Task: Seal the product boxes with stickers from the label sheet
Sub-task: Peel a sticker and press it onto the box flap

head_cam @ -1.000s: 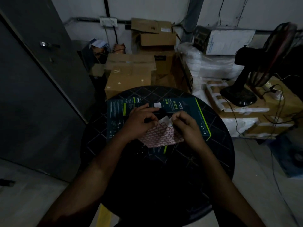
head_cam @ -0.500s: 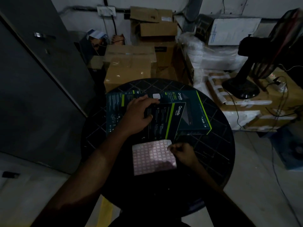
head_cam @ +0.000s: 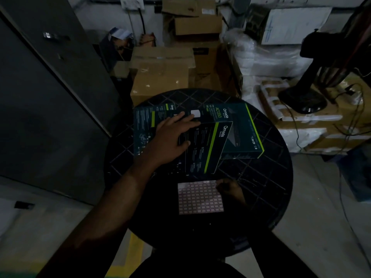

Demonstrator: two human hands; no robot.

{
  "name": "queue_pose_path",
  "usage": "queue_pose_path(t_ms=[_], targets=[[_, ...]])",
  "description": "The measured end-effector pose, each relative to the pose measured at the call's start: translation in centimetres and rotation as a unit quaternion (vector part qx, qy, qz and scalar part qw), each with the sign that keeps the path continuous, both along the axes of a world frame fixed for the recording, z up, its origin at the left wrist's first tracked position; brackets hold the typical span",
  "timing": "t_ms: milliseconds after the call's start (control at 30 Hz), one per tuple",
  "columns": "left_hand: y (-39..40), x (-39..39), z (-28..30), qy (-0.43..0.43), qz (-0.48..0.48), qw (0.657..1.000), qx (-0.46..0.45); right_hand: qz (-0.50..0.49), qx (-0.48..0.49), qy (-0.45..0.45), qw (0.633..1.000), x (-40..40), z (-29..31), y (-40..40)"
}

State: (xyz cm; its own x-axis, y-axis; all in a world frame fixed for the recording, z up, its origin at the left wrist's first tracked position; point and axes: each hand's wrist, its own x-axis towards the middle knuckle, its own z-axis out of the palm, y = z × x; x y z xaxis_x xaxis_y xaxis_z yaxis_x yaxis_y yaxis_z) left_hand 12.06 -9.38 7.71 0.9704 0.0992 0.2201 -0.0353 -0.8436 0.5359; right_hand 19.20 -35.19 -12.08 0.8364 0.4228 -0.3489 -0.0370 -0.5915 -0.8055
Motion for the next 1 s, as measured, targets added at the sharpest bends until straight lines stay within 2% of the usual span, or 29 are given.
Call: queue_pose_path(t_ms=[67, 133, 200, 267, 367, 433, 533, 600, 700, 800, 1000], targets=[[0.1, 0.0, -0.3, -0.012, 0.008, 1.0, -0.009, -0.01, 0.048, 0.03, 0.998, -0.3, 2.6, 0.8], [0.1, 0.1, -0.5, -0.03, 0.02, 0.999, -0.015, -0.022, 0.139, 0.066, 0.988, -0.7, 5.9, 1.9], [0.1, 0.2, -0.7, -0.043, 0.035, 0.998, -0.02, -0.029, 0.221, 0.127, 0.967, -1.2, 9.6, 3.1], [0.0, 0.3, -0.7, -0.06, 0.049, 0.997, -0.016, 0.005, 0.298, 0.172, 0.939, -1.5, 13.1, 4.0], [-0.4, 0.4, -0.7, -0.095, 0.07, 0.993, -0.005, 0.036, 0.354, 0.17, 0.919, -1.6, 17.1, 5.2], [-0.5, 0.4, -0.7, -0.107, 0.078, 0.991, -0.006, 0.044, 0.352, 0.098, 0.93, -1.4, 19.0, 5.9], [-0.2, 0.5, -1.0, -0.123, 0.075, 0.989, -0.004, 0.057, 0.31, -0.091, 0.945, -0.3, 21.2, 7.0], [-0.1, 0.6, -0.9, -0.13, 0.08, 0.988, -0.012, 0.068, 0.262, -0.231, 0.935, 0.9, 21.8, 8.0], [0.0, 0.6, -1.0, -0.142, 0.094, 0.985, -0.02, 0.099, 0.151, -0.403, 0.897, 2.8, 21.7, 9.7], [0.2, 0.7, -1.5, -0.154, 0.096, 0.983, -0.004, 0.115, 0.056, -0.48, 0.868, 4.0, 21.0, 10.7], [0.2, 0.4, -1.3, -0.196, 0.097, 0.976, 0.0, 0.124, 0.002, -0.528, 0.84, 4.5, 20.1, 10.9]])
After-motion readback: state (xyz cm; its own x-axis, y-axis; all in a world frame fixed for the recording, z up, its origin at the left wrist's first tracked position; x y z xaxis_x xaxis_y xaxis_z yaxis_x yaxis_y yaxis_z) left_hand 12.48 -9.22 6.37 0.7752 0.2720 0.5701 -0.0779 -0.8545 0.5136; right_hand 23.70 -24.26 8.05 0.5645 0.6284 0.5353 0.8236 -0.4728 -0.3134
